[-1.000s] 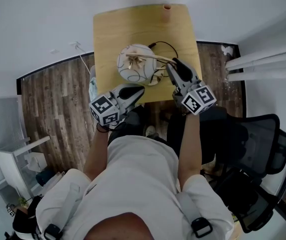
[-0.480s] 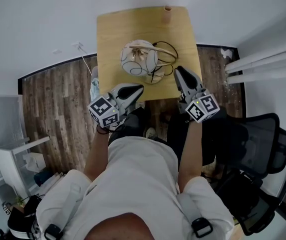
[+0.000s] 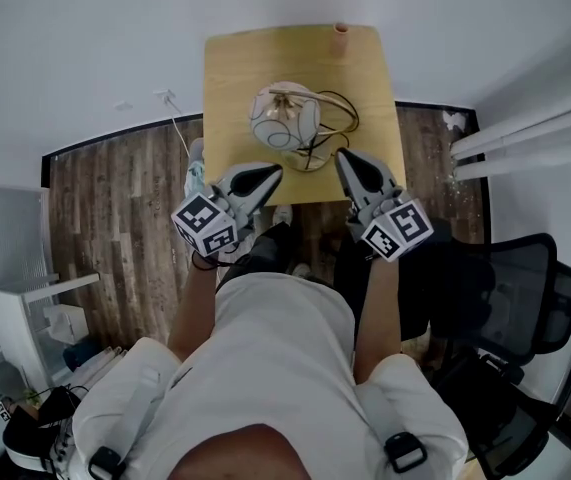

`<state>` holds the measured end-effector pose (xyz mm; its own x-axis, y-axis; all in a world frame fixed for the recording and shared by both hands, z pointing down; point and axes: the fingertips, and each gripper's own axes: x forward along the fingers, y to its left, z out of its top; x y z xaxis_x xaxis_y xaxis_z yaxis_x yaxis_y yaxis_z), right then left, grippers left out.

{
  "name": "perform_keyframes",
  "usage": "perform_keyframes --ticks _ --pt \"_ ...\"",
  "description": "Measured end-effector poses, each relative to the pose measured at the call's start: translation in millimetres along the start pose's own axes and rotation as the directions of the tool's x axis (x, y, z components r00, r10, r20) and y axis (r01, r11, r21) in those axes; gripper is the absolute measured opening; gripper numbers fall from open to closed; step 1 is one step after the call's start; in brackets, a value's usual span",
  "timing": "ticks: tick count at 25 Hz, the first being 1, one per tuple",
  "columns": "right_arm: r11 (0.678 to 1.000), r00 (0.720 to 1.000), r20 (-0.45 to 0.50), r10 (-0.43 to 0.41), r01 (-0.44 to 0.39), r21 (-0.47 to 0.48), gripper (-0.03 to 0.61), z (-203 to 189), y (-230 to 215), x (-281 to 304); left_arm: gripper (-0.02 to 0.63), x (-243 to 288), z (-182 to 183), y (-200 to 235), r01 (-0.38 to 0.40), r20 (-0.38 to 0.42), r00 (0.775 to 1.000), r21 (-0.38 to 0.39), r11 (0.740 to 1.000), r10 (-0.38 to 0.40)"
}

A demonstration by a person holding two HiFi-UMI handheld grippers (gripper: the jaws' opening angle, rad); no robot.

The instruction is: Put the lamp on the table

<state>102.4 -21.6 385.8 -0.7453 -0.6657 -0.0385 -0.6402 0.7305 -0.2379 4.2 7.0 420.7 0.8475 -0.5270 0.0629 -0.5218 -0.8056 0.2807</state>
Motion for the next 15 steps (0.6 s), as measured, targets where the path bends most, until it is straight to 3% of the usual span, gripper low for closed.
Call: perform_keyframes --ticks 15 --pt "1.0 1.0 -0.022 0.016 -0.016 0.018 -0.011 -7.8 19.8 -2.1 0.0 -3.3 -4.0 -5.8 0.0 -0.003 1.0 0.005 1.0 0.0"
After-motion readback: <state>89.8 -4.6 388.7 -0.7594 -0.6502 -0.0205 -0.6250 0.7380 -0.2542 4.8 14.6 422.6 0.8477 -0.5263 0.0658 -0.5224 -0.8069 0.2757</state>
